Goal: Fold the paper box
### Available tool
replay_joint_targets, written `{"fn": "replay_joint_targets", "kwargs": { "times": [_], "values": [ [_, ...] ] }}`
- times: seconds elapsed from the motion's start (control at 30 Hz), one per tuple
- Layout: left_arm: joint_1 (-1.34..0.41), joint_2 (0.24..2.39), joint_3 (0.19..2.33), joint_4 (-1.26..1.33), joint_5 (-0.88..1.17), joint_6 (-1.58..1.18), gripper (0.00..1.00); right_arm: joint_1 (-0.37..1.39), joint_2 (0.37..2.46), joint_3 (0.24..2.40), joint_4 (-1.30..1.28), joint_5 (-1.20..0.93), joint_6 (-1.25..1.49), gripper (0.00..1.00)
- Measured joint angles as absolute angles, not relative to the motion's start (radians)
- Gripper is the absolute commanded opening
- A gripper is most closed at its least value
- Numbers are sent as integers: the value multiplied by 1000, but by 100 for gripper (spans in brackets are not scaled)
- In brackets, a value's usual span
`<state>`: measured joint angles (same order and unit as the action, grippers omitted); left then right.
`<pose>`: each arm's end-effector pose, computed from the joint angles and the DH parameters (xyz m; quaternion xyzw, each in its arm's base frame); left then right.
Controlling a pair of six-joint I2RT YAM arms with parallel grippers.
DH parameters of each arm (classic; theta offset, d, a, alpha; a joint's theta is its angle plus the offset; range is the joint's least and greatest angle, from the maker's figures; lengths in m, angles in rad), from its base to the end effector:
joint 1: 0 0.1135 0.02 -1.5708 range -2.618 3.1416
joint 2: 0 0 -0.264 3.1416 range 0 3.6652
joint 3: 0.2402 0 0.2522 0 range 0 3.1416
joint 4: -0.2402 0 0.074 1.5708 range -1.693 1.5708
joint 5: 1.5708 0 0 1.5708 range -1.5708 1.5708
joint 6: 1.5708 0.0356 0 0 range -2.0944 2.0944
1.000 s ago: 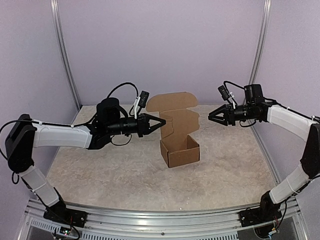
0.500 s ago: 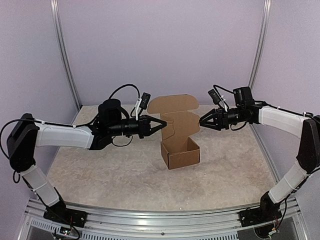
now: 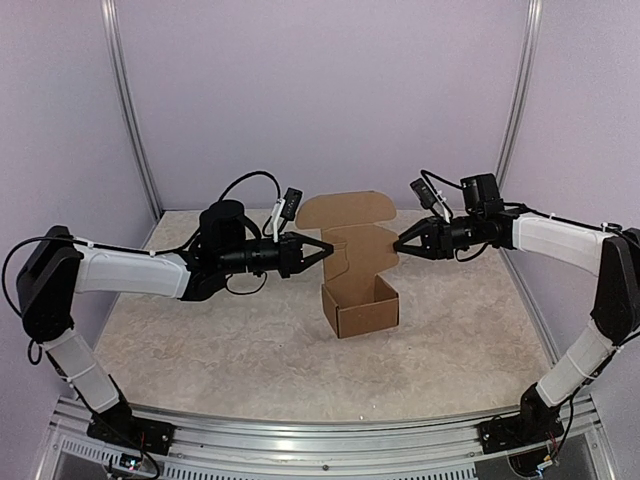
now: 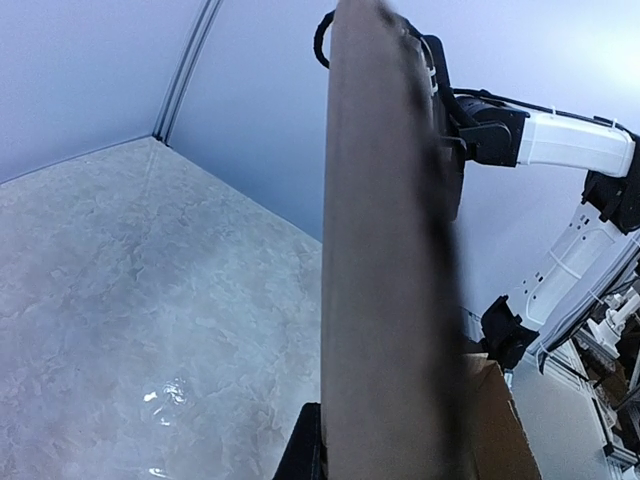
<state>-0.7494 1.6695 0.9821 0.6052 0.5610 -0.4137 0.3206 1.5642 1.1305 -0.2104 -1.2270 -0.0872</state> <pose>0.2632 -0.2708 0.2586 0.3030 0.6655 -0.5278 0.4321 0.3069 0.1372 0.2774 -0.4001 0.6642 0.5541 0.3030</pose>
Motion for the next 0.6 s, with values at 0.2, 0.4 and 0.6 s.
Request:
{"fn": "replay_joint_targets", "kwargs": {
  "times": [0.2,0.4,0.6],
  "values": [
    [-757,1670,982,606,514,-421,0,339,1563,1130,-198,-1153,-56,7],
    [-778,1704,994,603,402,-437,0,406,1542,1130,-191,-932,-13,7],
    [-796,1748,1010,614,329,-469,0,438,1541,1130,-192,-780,25,10]
  ]
}}
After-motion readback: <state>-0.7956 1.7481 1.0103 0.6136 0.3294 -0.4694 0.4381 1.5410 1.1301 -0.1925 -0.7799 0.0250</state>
